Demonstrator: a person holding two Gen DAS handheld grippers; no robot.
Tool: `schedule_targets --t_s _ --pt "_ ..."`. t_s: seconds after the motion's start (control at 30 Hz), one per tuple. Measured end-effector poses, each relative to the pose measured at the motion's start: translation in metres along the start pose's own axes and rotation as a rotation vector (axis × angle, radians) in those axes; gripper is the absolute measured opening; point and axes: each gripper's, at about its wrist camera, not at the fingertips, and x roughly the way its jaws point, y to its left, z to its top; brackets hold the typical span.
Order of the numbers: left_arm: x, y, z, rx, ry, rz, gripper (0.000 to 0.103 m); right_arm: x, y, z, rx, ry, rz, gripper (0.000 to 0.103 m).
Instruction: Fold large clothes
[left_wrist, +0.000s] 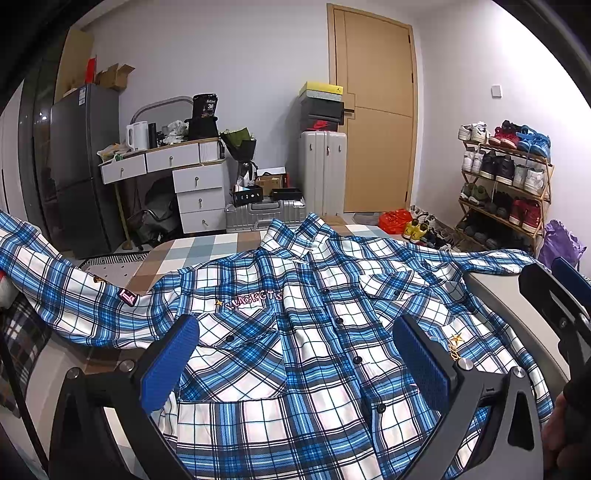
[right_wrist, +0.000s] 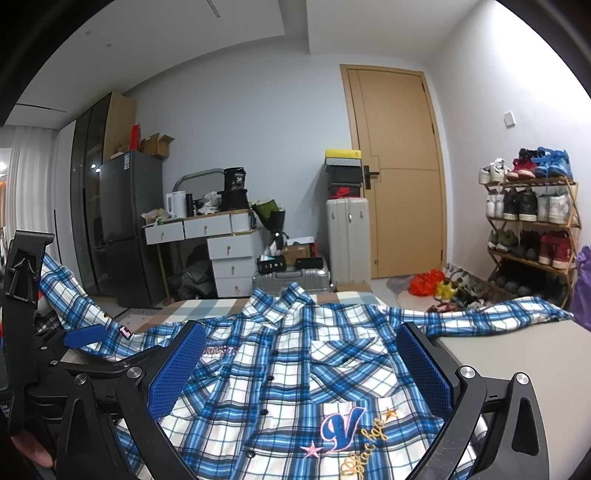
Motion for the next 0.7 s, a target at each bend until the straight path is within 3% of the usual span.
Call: schedule_targets --t_s 0.7 --pt "0.0007 -0.0007 -0.0022 -0.002 0.001 0.007 0.102 0.0005 -0.0015 0.0007 0.005 0.002 0.002 0.103"
